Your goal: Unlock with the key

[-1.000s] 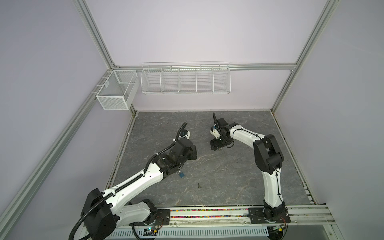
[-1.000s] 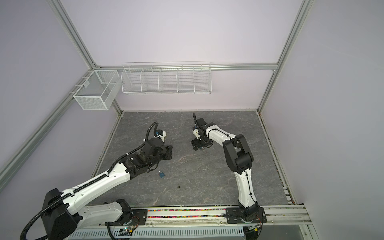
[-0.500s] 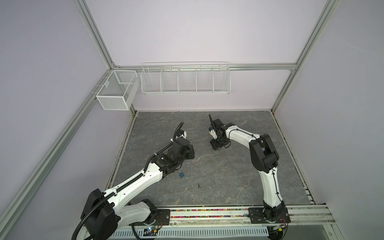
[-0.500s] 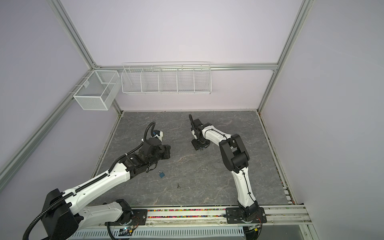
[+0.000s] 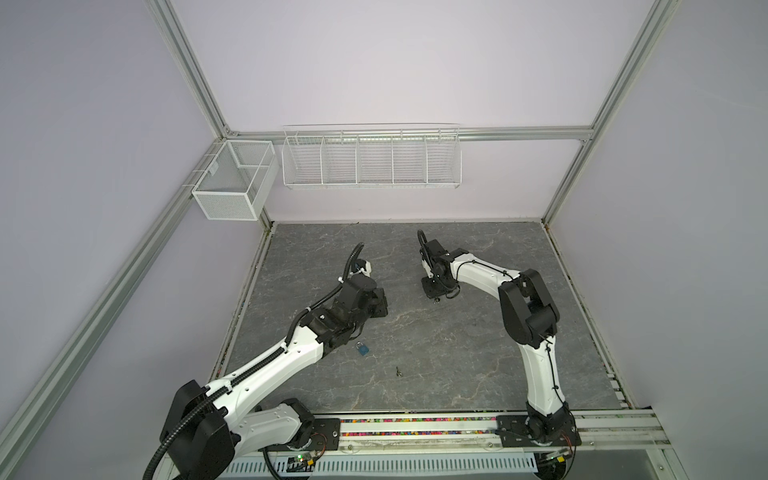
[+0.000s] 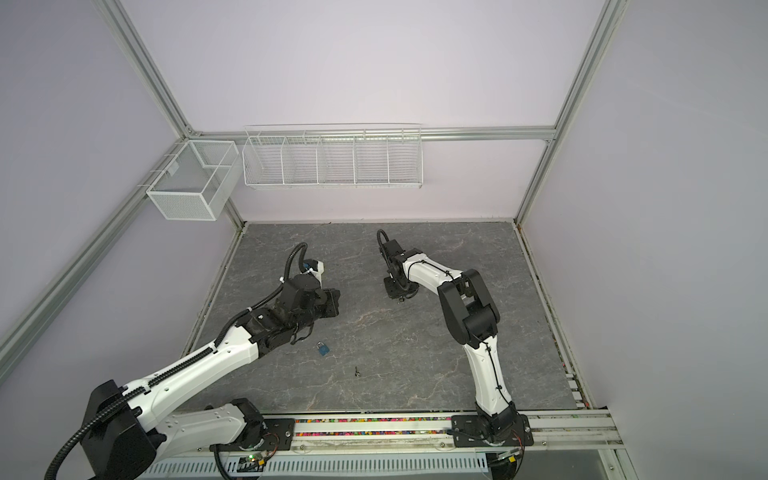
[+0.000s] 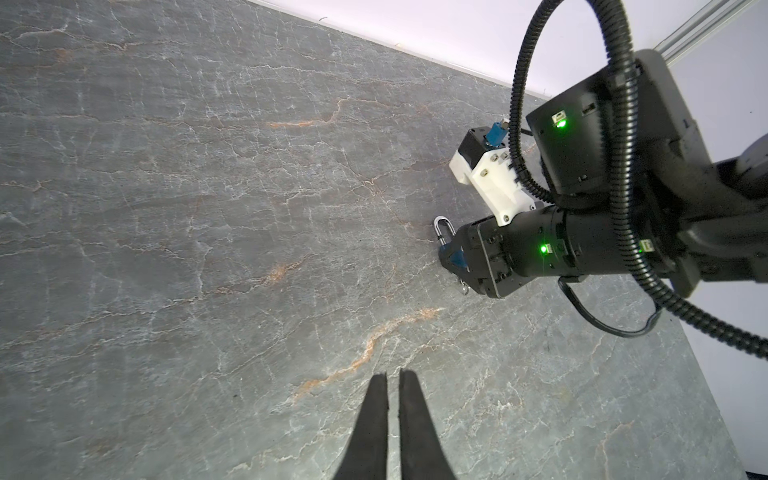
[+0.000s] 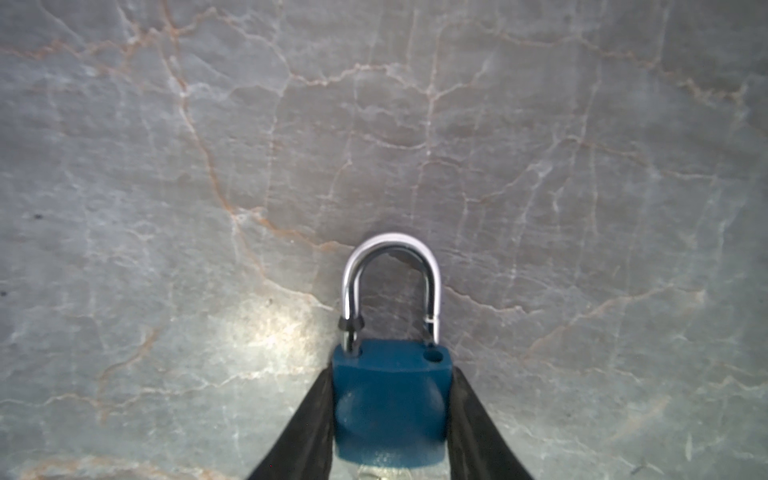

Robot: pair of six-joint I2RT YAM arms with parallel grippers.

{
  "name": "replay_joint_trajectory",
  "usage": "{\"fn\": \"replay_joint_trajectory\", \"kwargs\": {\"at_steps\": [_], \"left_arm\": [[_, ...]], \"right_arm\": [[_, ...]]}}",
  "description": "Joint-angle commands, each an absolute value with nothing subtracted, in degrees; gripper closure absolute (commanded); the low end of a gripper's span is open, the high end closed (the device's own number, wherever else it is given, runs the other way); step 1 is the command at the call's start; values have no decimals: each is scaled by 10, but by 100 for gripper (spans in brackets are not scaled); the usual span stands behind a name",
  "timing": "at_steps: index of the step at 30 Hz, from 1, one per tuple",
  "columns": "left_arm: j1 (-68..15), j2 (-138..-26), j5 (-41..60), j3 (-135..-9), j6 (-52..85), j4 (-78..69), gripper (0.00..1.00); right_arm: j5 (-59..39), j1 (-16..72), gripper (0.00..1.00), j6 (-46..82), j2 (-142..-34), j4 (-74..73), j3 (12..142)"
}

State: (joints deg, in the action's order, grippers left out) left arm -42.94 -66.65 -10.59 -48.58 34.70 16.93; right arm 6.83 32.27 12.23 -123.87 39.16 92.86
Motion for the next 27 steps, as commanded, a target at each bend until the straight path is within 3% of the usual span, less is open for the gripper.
{"fn": "replay_joint_trajectory", "kwargs": {"at_steps": [1, 5, 10, 20, 27], "left_arm": [[-422, -647, -105, -480, 363, 164, 91], [-411, -626, -82, -475, 371, 165, 88], [-397, -600, -30, -458, 392, 137, 64], [-398, -628, 106, -447, 381, 32, 51], [-400, -663, 134, -466, 371, 21, 46]], "right_arm": [[37, 332, 63, 128, -1205, 378, 880], [2, 337, 70, 118, -1136, 344, 828], [-74, 364, 76, 97, -1032, 323, 766], [-170, 418, 77, 112, -876, 316, 722], [-163, 443, 76, 107, -858, 326, 726]]}}
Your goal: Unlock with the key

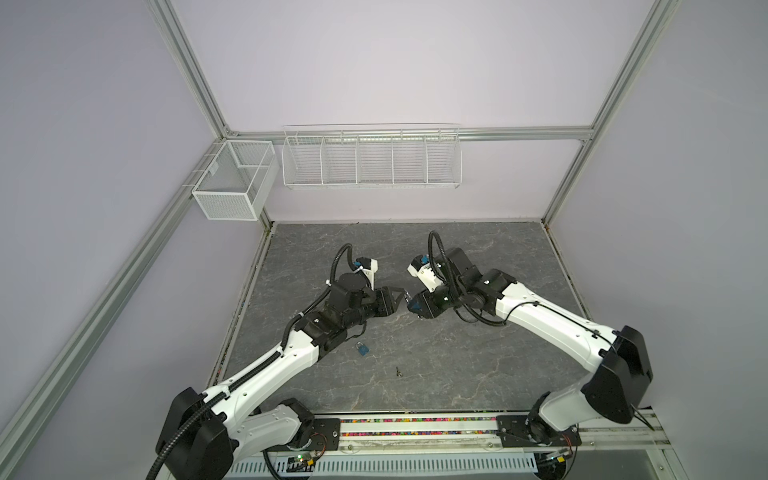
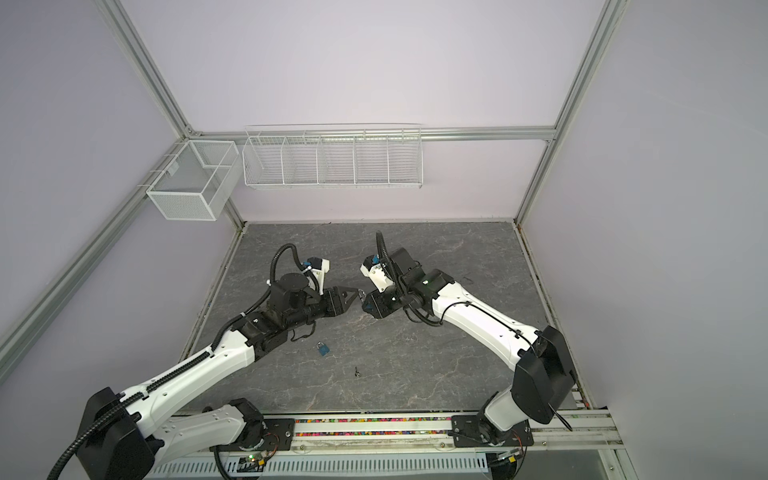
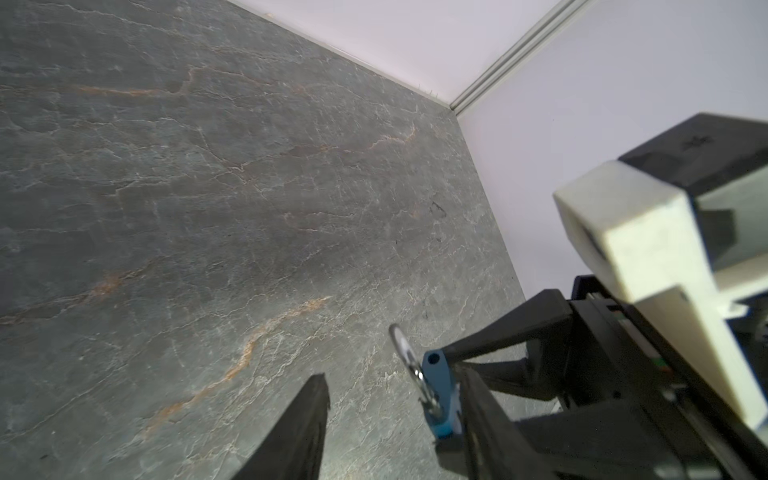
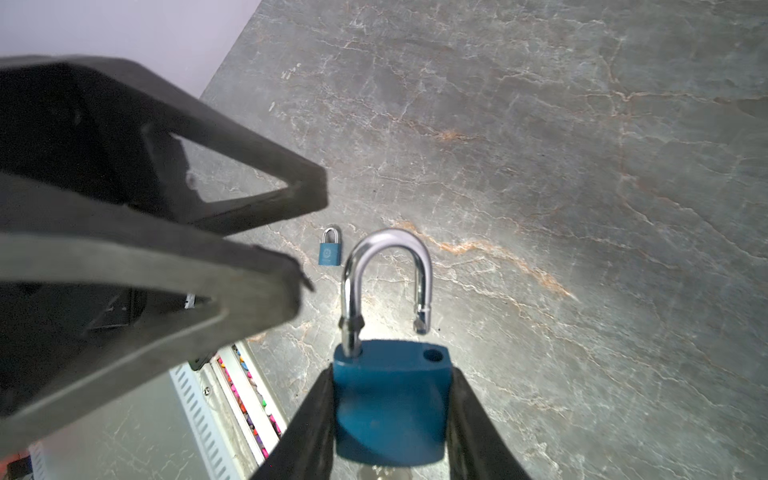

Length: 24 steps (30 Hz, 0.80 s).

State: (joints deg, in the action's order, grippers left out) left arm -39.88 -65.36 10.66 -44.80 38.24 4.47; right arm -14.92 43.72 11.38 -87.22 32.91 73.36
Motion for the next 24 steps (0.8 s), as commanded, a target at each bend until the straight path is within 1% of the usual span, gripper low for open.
{"fn": "replay_joint_trajectory", "kwargs": {"at_steps": [1, 5, 7, 9, 11, 13, 18, 24], "left_arm": [[-400, -670, 127, -469, 371, 31, 46], [-399, -685, 125, -486, 362, 41, 45], [-398, -672, 122, -481, 365, 18, 39], [-397, -660, 137, -466, 363, -36, 34], [-393, -662, 150, -465, 361, -54, 32], [-385, -671, 182, -463, 367, -78, 32], [-377, -691, 253, -453, 389, -145, 39], [-366, -706, 327, -453, 384, -144, 39]], "right_arm": [[-165, 443, 76, 106, -857, 324, 727], [-179, 450, 77, 84, -849, 321, 721], [-190, 449, 77, 85, -836, 307, 705], [-231, 446, 77, 93, -824, 286, 694], [-243, 446, 77, 97, -819, 284, 696], [-239, 444, 77, 100, -815, 286, 697], [-262, 437, 77, 121, -802, 268, 691], [-268, 418, 77, 135, -788, 260, 682]]}}
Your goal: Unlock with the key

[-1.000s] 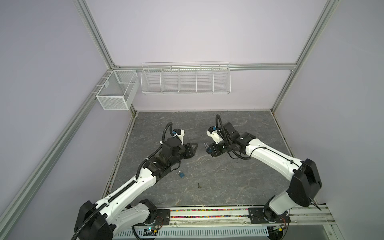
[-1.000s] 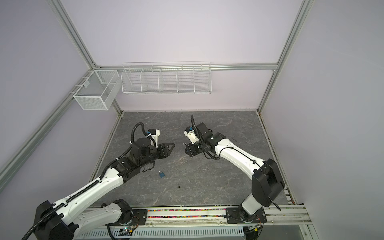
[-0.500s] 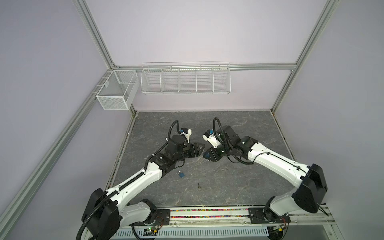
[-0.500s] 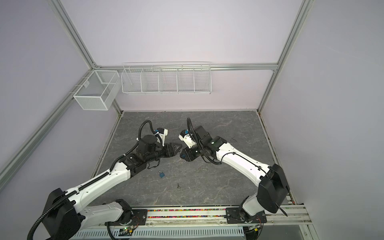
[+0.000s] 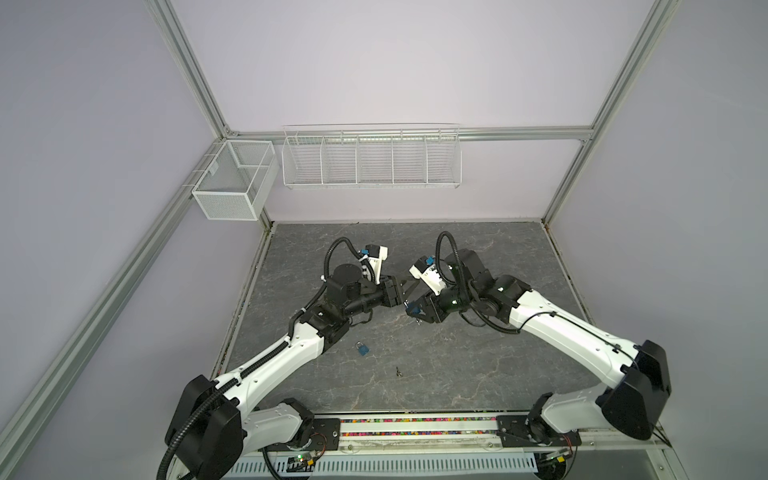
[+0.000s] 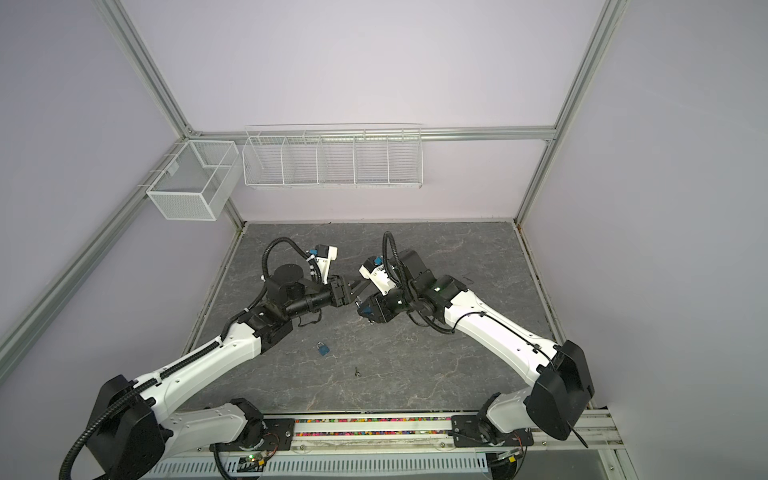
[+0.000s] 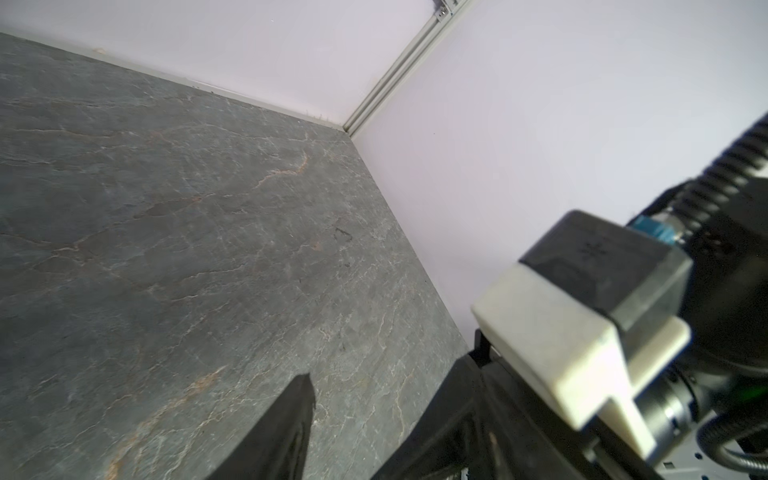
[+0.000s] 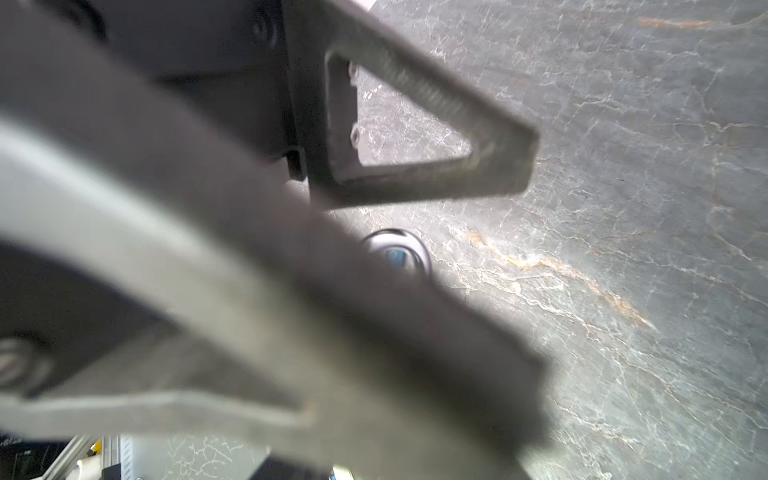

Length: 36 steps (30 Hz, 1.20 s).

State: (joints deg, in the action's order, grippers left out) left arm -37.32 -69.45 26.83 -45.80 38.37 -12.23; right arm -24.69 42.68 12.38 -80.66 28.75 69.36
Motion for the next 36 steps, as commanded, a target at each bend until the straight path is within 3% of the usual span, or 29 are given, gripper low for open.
{"fn": "replay_joint_trajectory", "kwargs": {"at_steps": [1, 17, 24, 29, 36], "left_arm": [[-363, -707, 339, -452, 387, -142, 40], [-361, -695, 421, -430, 392, -147, 50], [-361, -702, 274, -494, 342, 48, 45], [-362, -717, 273, -518, 355, 37, 41], [-362, -751, 206, -588, 324, 191, 42]], "right_arm": [[-266, 415, 77, 136, -786, 262, 681], [-272, 386, 78, 137, -787, 267, 681], [-251, 392, 79, 121, -794, 285, 693], [-247, 393, 79, 112, -799, 291, 696], [-149, 415, 82, 81, -807, 333, 711]]}}
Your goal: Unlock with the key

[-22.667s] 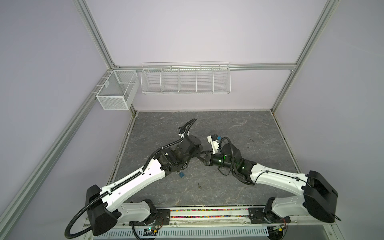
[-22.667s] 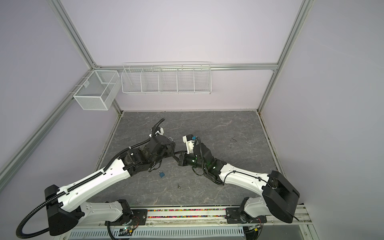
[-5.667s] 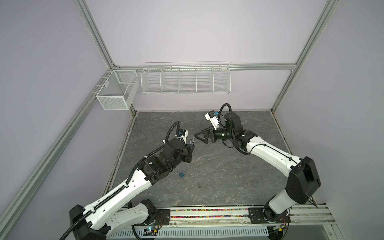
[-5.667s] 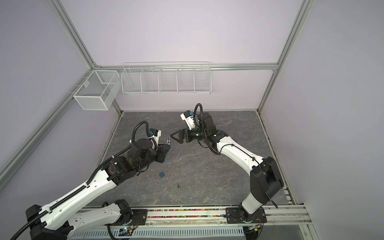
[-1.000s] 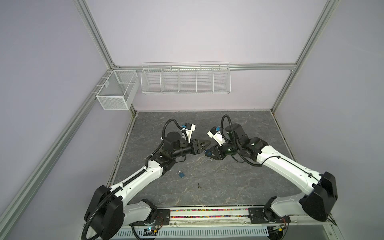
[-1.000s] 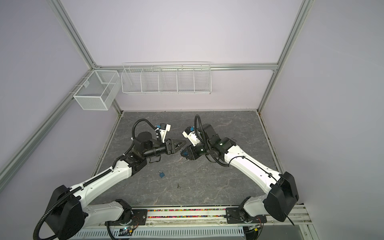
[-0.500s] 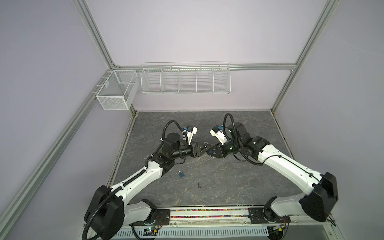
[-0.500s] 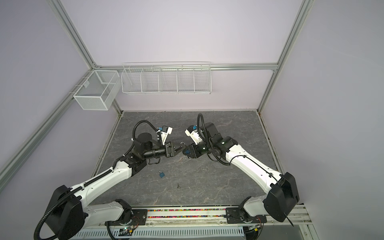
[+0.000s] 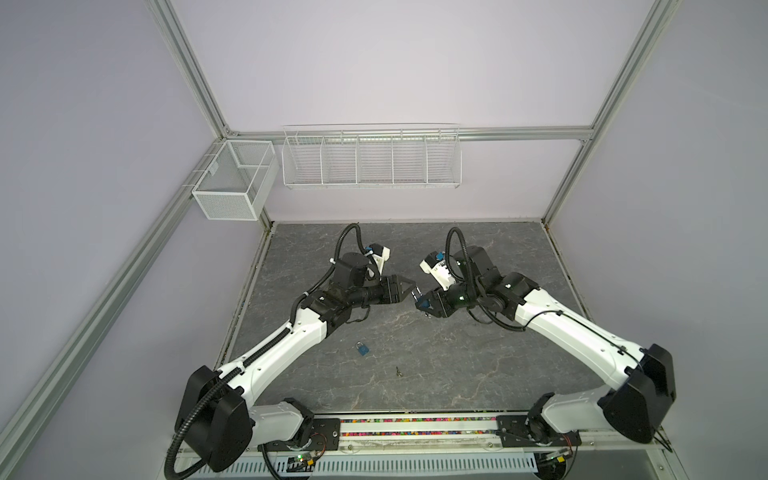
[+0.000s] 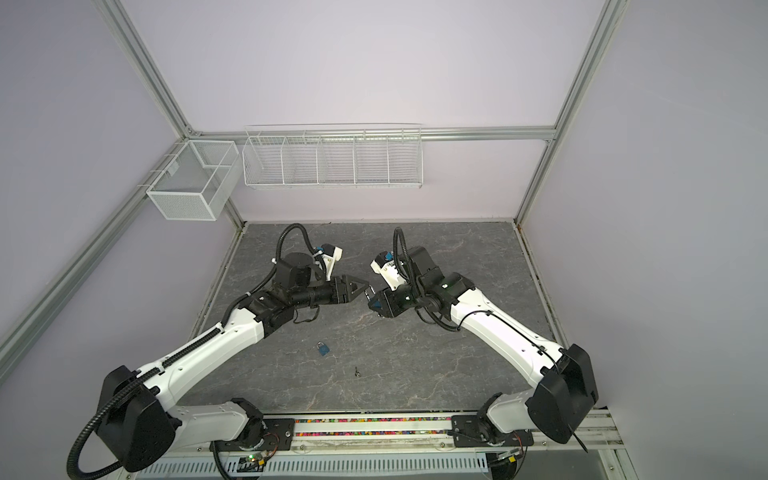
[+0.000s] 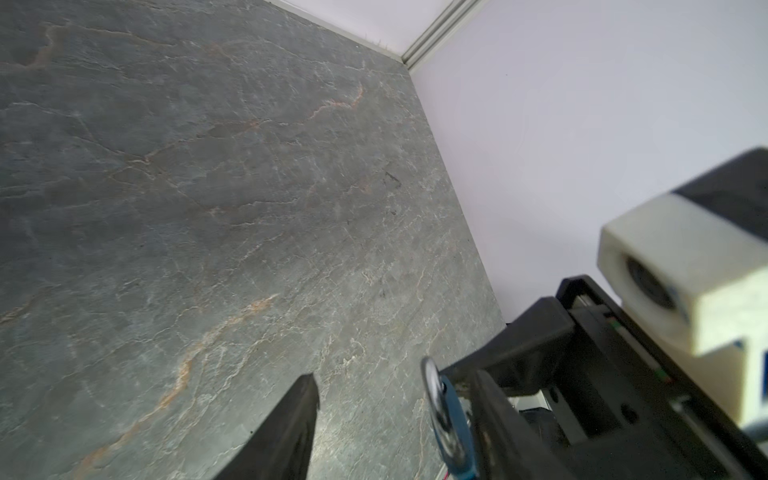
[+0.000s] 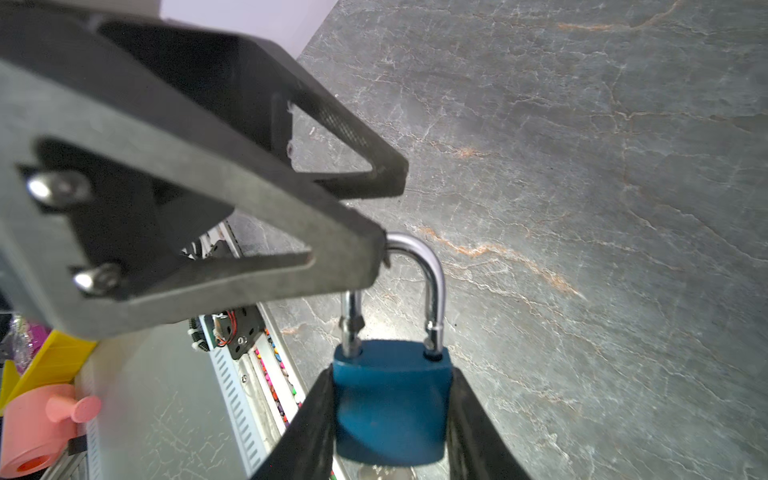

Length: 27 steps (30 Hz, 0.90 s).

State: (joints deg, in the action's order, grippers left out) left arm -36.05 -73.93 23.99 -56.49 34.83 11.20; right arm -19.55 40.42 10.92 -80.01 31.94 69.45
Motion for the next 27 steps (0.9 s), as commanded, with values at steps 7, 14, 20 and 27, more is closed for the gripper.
{"fn": "replay_joint_trajectory", "kwargs": {"at_steps": [7, 14, 20, 27], "left_arm": [[-364, -763, 232, -603, 315, 205, 43], [-364, -782, 227, -621, 298, 246, 42], [-363, -803, 222, -632, 293, 267, 43], [-363, -820, 216, -641, 287, 289, 43]], "right_arm": [[-127, 438, 81, 59, -826, 335, 720], [-107, 446, 81, 43, -823, 333, 720], [-109, 456, 80, 20, -806, 313, 700], [-79, 463, 80, -5, -790, 295, 679]]}}
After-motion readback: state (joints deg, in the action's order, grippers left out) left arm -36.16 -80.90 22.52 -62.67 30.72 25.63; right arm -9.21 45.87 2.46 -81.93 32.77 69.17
